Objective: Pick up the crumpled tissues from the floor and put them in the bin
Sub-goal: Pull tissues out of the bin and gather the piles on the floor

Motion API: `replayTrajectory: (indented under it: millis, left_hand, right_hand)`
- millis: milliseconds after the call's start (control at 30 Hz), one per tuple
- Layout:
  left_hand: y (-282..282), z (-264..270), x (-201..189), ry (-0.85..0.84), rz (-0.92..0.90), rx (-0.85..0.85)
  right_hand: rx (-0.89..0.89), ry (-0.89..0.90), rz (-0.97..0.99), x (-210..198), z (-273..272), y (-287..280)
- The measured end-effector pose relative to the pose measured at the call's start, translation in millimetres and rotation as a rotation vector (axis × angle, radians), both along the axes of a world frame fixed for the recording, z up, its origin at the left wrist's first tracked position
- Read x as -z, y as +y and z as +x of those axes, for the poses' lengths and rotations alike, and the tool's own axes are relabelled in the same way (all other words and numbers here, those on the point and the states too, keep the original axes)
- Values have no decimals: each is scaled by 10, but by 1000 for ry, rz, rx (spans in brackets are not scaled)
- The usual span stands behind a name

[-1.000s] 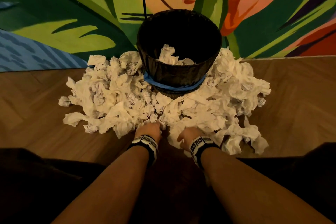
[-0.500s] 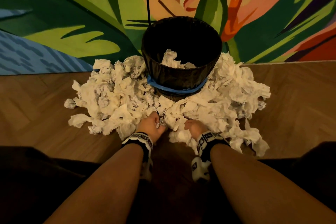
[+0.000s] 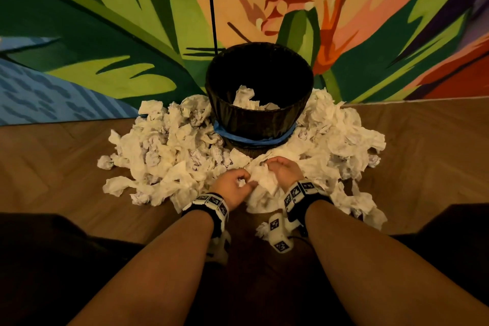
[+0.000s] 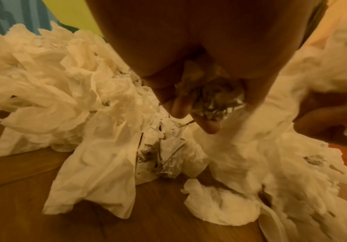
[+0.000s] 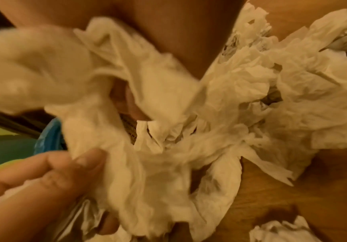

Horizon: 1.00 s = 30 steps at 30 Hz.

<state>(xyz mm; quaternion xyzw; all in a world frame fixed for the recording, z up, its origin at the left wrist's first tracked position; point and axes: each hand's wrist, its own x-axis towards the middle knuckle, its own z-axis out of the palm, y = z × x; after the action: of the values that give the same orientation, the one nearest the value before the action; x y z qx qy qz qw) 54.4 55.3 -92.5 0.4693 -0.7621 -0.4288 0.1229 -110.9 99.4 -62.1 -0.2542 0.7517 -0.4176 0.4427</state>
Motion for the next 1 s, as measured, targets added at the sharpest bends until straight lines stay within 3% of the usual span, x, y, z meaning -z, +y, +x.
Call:
replayTrajectory:
  millis: [167,400,500,600,767,900,1000]
  left_hand:
    - [-76,117,36,9,23,-53]
    - [-131,61,-24,105,42,-126]
    - [-140,45,-39,15,13,-99]
    - [-138,61,-32,-89,0,-80]
    - [-193,123,-59,-313,-73,15]
    - [-234,187,-69,-381,-86,-102]
    - [-256,223,-68,-360,-114,-161]
  right_hand:
    - [62,64,-6,69,-97,55]
    - [-259,244,-75,82,-6,87]
    - [-277,254,-110,61,8,41]
    - [-169,272,-113,60,10,-22]
    - [54,106,-198,-33,-41,-88]
    - [242,-89,-153,-183,-105,-144]
    - [226,4,-59,-196,-132,-118]
